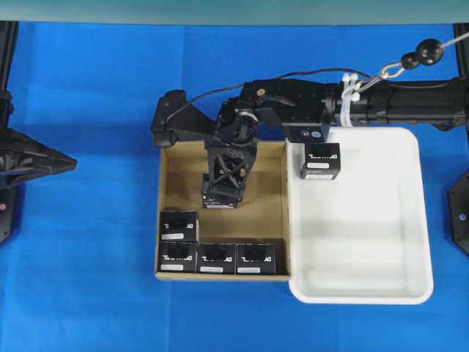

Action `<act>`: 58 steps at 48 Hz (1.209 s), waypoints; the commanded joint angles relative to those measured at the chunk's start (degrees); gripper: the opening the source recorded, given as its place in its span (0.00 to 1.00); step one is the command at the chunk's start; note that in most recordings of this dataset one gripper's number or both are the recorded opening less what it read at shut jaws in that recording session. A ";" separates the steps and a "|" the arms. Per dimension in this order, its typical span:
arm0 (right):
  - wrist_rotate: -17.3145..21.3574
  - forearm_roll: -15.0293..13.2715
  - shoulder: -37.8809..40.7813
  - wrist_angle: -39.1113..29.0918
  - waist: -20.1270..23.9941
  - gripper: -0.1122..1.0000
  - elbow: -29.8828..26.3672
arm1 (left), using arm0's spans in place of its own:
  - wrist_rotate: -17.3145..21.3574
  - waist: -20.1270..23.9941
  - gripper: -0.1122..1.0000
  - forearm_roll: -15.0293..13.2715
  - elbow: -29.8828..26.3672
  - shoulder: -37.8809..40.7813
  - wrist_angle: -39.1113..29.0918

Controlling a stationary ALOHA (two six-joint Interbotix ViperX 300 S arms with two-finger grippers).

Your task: Pick the box from inside the cardboard box.

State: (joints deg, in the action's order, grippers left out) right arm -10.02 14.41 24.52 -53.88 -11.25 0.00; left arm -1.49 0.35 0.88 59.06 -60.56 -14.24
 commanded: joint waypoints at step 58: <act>3.43 -1.76 -11.25 -37.79 -0.70 0.99 -37.97 | -3.16 -0.88 0.04 0.09 -0.70 -1.14 -0.09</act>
State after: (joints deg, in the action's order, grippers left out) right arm -6.77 12.92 13.89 -91.23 -12.48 -34.19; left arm -4.48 -0.09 0.88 59.06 -61.96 -14.50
